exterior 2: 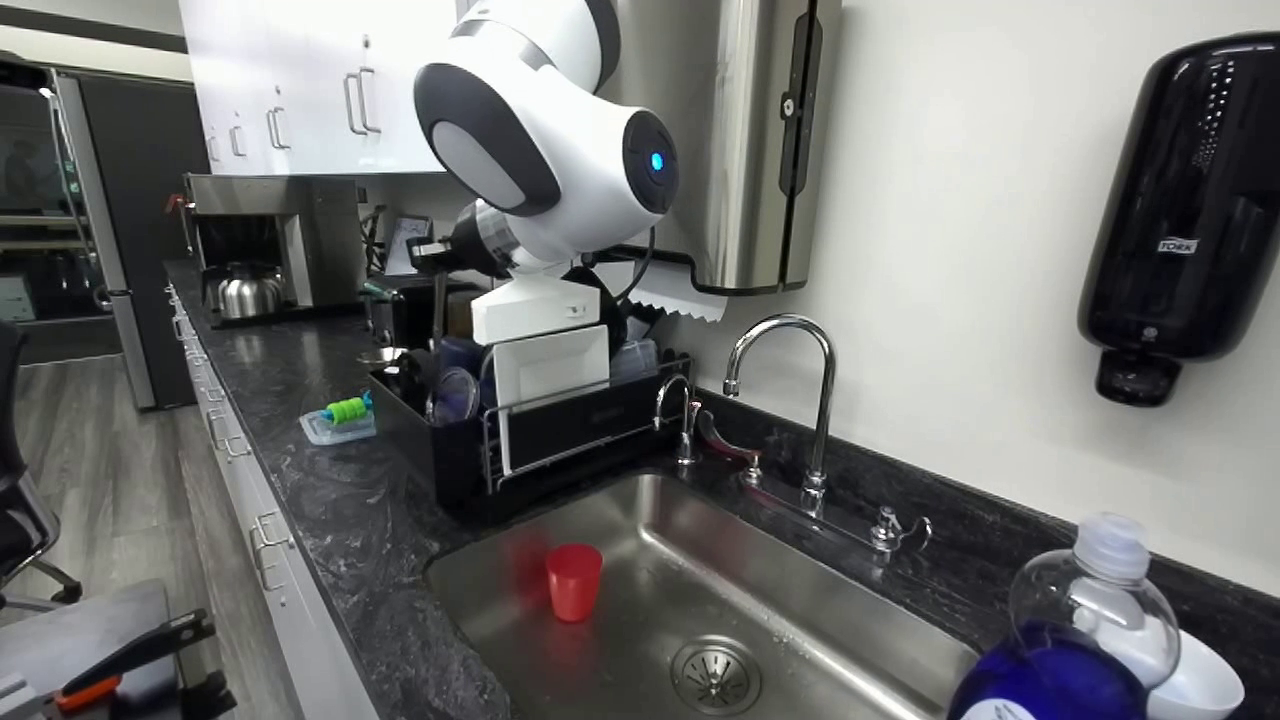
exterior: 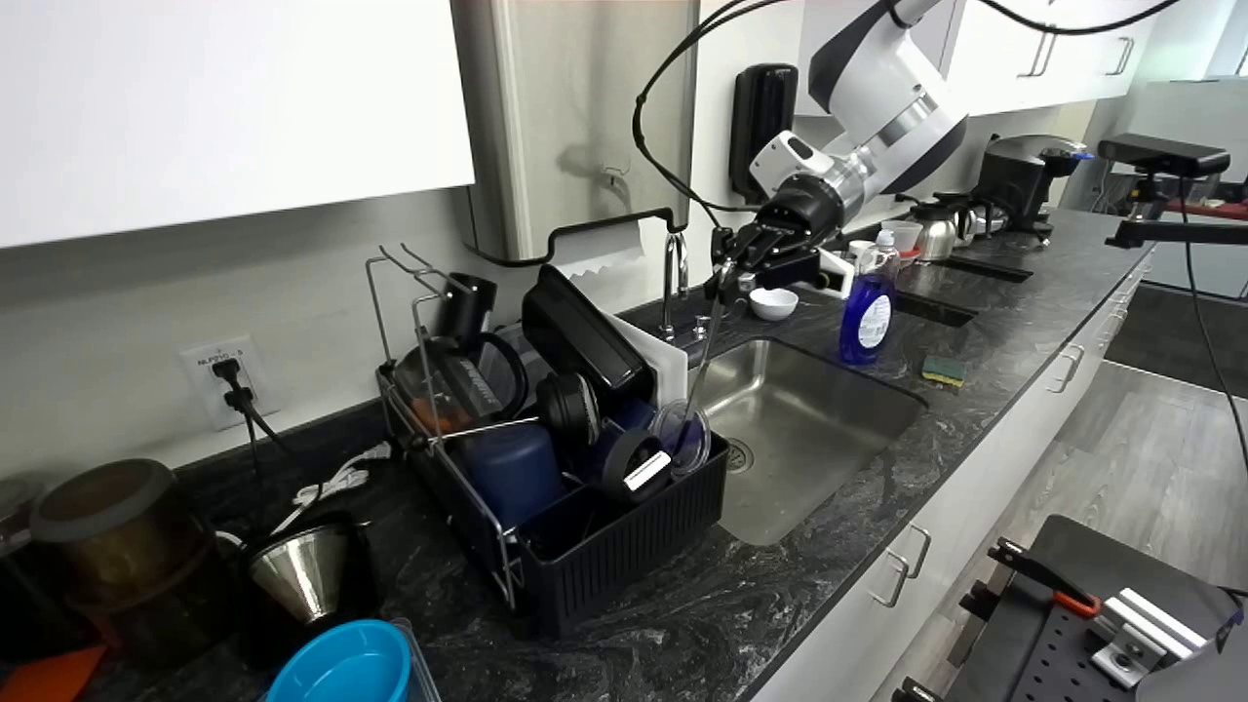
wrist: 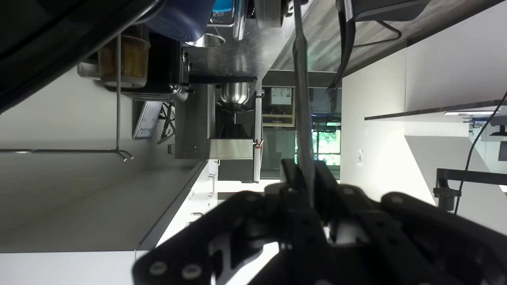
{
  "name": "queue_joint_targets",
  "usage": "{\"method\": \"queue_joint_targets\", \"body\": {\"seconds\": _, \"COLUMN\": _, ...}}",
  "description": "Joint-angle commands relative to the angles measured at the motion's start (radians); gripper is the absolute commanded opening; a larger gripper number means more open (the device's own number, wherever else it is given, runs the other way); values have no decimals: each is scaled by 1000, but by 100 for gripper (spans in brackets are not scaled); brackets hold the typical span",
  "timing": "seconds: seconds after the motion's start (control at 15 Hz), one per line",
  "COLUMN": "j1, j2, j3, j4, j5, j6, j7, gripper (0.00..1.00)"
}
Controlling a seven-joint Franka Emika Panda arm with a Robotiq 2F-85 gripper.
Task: Put the butter knife in the sink then open and close the tap
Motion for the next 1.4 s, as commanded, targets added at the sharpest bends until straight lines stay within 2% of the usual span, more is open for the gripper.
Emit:
{"method": "queue_joint_targets", "body": {"seconds": 0.0, "j1": 5, "j2": -31, "j3": 11, "j4": 8, "j5": -23, "j6": 41, "j7": 29, "gripper": 3}}
{"method": "queue_joint_targets", "body": {"seconds": 0.93, "j1": 46, "j2": -157, "j3": 60, "j4": 44, "j5": -252, "j6": 148, "j7": 275, "gripper": 3}}
{"method": "queue_joint_targets", "body": {"seconds": 1.33, "j1": 50, "j2": -173, "j3": 63, "j4": 37, "j5": -374, "j6": 266, "j7": 345, "gripper": 3}}
